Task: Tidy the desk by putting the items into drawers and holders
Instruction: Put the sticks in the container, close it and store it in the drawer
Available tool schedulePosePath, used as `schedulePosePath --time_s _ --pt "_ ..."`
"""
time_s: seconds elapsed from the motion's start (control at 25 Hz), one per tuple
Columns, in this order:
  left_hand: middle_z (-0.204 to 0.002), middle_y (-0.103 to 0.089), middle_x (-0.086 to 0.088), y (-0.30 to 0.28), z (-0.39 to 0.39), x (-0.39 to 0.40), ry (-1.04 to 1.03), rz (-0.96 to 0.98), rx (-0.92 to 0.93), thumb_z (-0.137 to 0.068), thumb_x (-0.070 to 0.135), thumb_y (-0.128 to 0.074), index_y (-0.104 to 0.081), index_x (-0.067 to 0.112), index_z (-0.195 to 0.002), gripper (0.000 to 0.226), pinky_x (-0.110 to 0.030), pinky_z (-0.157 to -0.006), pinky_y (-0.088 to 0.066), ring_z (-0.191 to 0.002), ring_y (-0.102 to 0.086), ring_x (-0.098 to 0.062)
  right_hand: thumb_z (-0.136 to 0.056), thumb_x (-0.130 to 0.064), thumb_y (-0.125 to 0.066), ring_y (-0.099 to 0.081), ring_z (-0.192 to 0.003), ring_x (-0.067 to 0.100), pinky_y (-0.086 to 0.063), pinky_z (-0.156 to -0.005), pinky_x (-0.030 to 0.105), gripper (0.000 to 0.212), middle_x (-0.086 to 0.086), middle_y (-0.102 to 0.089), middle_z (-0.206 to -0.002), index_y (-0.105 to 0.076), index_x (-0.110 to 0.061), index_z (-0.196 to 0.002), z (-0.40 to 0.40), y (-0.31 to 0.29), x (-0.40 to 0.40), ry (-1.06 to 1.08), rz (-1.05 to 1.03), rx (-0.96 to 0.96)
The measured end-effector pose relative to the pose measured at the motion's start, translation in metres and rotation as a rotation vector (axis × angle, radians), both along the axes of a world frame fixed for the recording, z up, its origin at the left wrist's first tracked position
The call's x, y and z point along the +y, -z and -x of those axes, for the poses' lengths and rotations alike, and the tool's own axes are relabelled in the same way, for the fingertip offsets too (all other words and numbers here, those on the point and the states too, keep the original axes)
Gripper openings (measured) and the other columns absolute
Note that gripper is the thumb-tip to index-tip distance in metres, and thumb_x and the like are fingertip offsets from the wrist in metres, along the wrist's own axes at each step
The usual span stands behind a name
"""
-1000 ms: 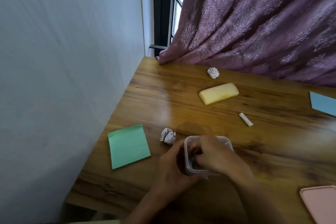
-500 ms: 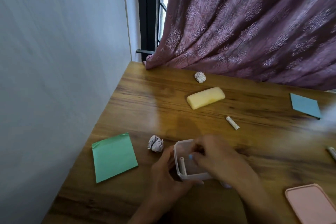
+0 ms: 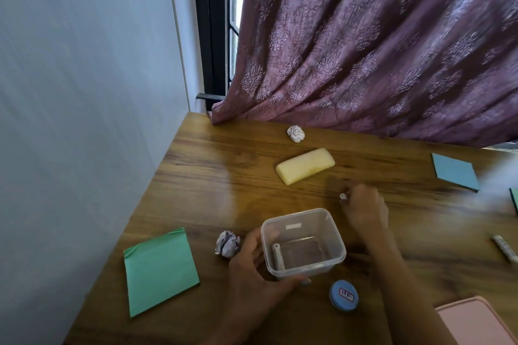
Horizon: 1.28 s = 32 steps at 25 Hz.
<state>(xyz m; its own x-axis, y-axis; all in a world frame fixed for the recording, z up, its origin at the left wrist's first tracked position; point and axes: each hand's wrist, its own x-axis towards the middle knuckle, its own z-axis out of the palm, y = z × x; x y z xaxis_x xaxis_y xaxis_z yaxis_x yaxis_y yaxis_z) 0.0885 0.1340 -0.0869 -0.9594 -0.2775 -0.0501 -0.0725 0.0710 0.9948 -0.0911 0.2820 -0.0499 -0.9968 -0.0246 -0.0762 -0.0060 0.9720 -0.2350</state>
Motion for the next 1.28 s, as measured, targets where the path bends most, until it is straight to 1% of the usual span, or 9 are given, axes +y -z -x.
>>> schedulePosePath --time_s 0.12,0.28,0.4,0.56,0.68,0.76,0.88,1.04,1.28 --pt "-0.109 -0.06 0.024 0.002 0.003 0.003 -0.04 0.025 -0.007 -0.052 0.021 -0.09 -0.043 0.044 -0.116 0.084 -0.005 -0.078 -0.048 -0.106 -0.052 0.017 -0.088 -0.016 -0.062 -0.059 -0.074 0.013 -0.03 -0.052 0.015 0.015 0.002 -0.063 -0.085 -0.065 -0.019 -0.103 -0.011 -0.02 0.002 -0.021 0.248 0.091" --pt "-0.106 -0.064 0.025 0.009 0.005 0.006 -0.067 0.053 0.006 -0.048 0.021 -0.092 -0.046 0.042 -0.115 0.084 -0.008 -0.08 -0.05 -0.105 -0.057 0.011 -0.085 -0.02 -0.064 -0.06 -0.076 -0.01 -0.041 -0.06 0.005 0.019 -0.027 -0.06 -0.082 -0.064 -0.039 -0.085 -0.068 -0.09 -0.006 -0.273 0.572 0.121" --pt "-0.101 -0.065 0.032 0.009 0.007 0.007 -0.109 0.086 0.023 -0.045 0.012 -0.093 -0.052 0.038 -0.109 0.08 -0.004 -0.073 -0.048 -0.096 -0.062 0.01 -0.091 -0.022 -0.057 -0.057 -0.087 -0.006 -0.045 -0.072 0.009 0.019 -0.026 -0.056 -0.091 -0.063 -0.04 -0.094 -0.1 -0.092 -0.031 -0.478 0.297 -0.13" --pt "-0.094 -0.053 0.052 0.001 0.009 0.01 -0.113 0.091 0.021 -0.05 0.009 -0.09 -0.046 0.043 -0.1 0.075 0.001 -0.067 -0.044 -0.091 -0.056 0.022 -0.088 -0.018 -0.061 -0.059 -0.108 0.018 -0.051 -0.092 0.031 0.029 0.001 -0.062 -0.117 -0.063 -0.023 -0.116 -0.086 -0.053 -0.067 -0.406 -0.138 -0.345" --pt "-0.092 -0.058 0.046 0.0 0.009 0.009 -0.098 0.095 0.005 -0.05 0.017 -0.09 -0.047 0.043 -0.103 0.074 0.0 -0.07 -0.044 -0.092 -0.054 0.023 -0.089 -0.021 -0.061 -0.056 -0.111 0.018 -0.044 -0.082 0.029 0.037 0.002 -0.058 -0.124 -0.057 -0.025 -0.125 -0.073 -0.032 -0.08 -0.404 -0.333 -0.424" --pt "-0.095 -0.065 0.031 0.001 0.008 0.009 -0.088 0.06 -0.018 -0.048 0.017 -0.091 -0.05 0.041 -0.109 0.078 -0.006 -0.072 -0.048 -0.095 -0.06 0.013 -0.088 -0.021 -0.062 -0.055 -0.11 0.018 -0.038 -0.076 0.029 0.037 0.001 -0.058 -0.123 -0.057 -0.027 -0.125 -0.071 -0.022 -0.079 -0.402 -0.345 -0.436" --pt "-0.098 -0.068 0.019 0.002 0.008 0.009 -0.08 0.057 -0.013 -0.048 0.013 -0.091 -0.049 0.043 -0.108 0.079 -0.008 -0.073 -0.05 -0.096 -0.061 0.01 -0.086 -0.017 -0.063 -0.06 -0.104 0.016 -0.047 -0.088 0.027 0.03 0.0 -0.065 -0.114 -0.063 -0.021 -0.116 -0.074 -0.016 -0.072 -0.406 -0.25 -0.366" --pt "-0.099 -0.064 0.018 -0.001 0.011 0.014 -0.029 0.074 -0.005 -0.048 0.016 -0.091 -0.047 0.042 -0.113 0.082 -0.005 -0.075 -0.048 -0.097 -0.056 0.016 -0.085 -0.012 -0.06 -0.063 -0.097 0.018 -0.053 -0.087 0.032 0.024 0.003 -0.068 -0.106 -0.067 -0.016 -0.108 -0.081 -0.019 -0.054 -0.386 -0.07 -0.313" --pt "-0.107 -0.07 0.015 -0.002 0.02 0.029 0.067 -0.014 -0.01 -0.046 0.016 -0.093 -0.055 0.037 -0.114 0.08 -0.029 -0.084 -0.056 -0.099 -0.066 -0.002 -0.09 -0.015 -0.056 -0.06 -0.092 0.008 -0.047 -0.077 0.016 0.023 -0.003 -0.065 -0.108 -0.066 -0.021 -0.109 -0.096 -0.05 -0.009 -0.275 0.18 -0.168"
